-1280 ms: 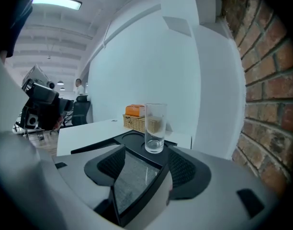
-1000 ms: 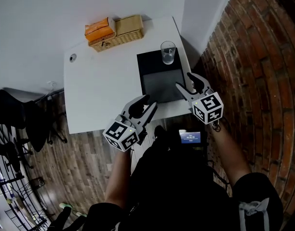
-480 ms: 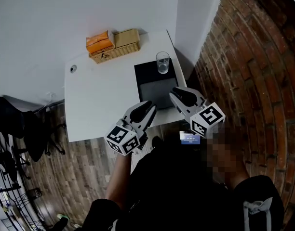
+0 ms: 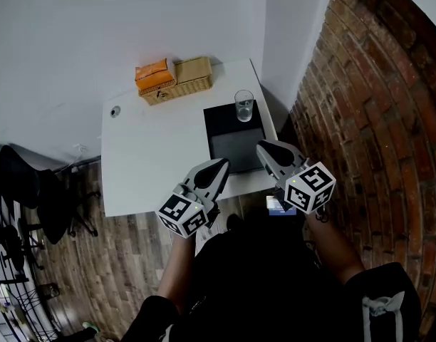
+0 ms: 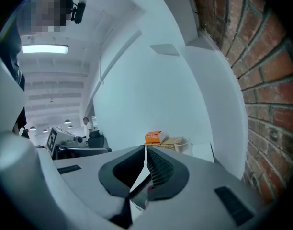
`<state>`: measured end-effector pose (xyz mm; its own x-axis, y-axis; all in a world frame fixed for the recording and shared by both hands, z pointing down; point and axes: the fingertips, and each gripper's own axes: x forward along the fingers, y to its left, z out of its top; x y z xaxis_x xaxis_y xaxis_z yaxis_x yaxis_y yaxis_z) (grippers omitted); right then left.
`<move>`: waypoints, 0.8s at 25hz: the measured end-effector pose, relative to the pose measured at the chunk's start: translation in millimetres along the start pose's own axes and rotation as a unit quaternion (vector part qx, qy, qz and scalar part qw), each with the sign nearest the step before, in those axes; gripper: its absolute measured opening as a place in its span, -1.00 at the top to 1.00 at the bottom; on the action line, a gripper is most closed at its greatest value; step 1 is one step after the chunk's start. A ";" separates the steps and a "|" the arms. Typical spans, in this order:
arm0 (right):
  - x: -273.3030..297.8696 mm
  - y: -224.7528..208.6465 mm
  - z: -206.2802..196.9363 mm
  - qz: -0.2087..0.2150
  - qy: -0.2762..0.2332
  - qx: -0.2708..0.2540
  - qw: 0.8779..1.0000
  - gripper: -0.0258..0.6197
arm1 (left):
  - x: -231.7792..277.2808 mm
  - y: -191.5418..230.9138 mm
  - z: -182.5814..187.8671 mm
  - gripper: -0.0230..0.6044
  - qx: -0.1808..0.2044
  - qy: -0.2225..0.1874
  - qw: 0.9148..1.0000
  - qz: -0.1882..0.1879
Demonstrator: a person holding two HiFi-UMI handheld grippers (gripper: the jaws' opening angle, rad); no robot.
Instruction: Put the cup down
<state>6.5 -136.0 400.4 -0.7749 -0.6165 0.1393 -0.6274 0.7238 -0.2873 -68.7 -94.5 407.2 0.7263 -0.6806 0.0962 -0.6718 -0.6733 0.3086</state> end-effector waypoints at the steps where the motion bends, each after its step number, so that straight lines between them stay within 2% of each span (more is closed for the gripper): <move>1: 0.6 -2.8 -1.1 -0.003 -0.001 0.009 1.000 0.83 | 0.3 0.4 1.0 0.90 0.000 -0.001 1.000 -0.001; 7: 6.0 -14.3 -2.3 -0.012 -0.005 0.037 0.999 0.87 | 1.1 4.5 3.9 0.90 -0.015 -0.010 1.000 -0.010; 20: 21.1 -21.1 -6.0 -0.008 0.005 0.045 0.999 0.87 | 5.8 11.8 1.8 0.90 -0.013 -0.005 1.000 -0.008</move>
<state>2.9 -162.4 415.0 -0.7653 -0.6251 0.1537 -0.6314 0.6825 -0.3682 -72.7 -107.0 409.7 0.7355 -0.6727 0.0811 -0.6558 -0.6767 0.3347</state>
